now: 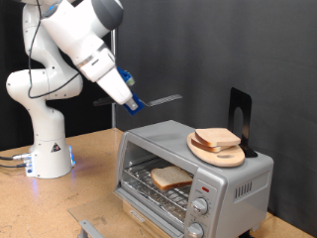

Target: Make a piece of toast with the oven

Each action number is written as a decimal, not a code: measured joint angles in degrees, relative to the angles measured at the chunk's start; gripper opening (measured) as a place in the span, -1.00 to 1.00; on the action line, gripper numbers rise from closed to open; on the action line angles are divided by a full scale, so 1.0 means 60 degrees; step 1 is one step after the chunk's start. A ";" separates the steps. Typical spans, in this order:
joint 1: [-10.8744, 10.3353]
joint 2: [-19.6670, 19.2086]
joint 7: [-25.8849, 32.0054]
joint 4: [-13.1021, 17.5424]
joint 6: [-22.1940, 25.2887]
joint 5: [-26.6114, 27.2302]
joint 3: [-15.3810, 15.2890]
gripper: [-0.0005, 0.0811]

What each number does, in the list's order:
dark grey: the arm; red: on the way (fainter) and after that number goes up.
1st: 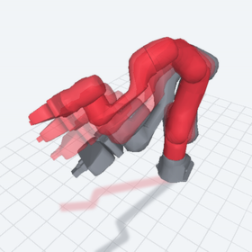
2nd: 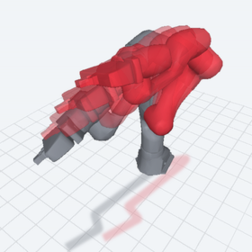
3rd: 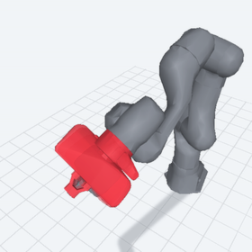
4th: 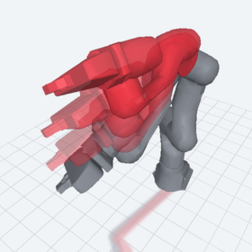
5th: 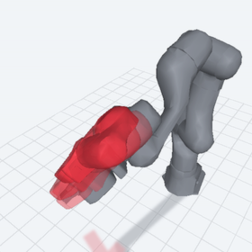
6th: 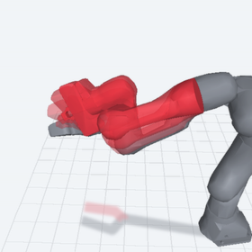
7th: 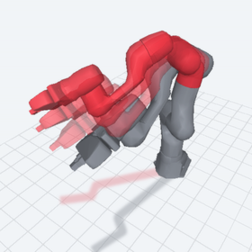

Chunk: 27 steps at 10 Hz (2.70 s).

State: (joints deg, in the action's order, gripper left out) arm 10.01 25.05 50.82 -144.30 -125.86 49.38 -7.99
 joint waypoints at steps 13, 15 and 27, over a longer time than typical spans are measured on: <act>-0.0599 -0.0960 -0.1793 -0.0618 -0.2221 0.0127 -0.3008 -0.02; -0.0599 -0.0980 -0.1793 -0.0799 -0.2474 0.0128 -0.3106 0.09; -0.0579 -0.1194 -0.1079 -0.0906 -0.4293 -0.1033 -0.3702 0.99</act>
State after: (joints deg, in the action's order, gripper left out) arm 6.54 17.88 44.35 -149.74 -151.62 43.18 -30.20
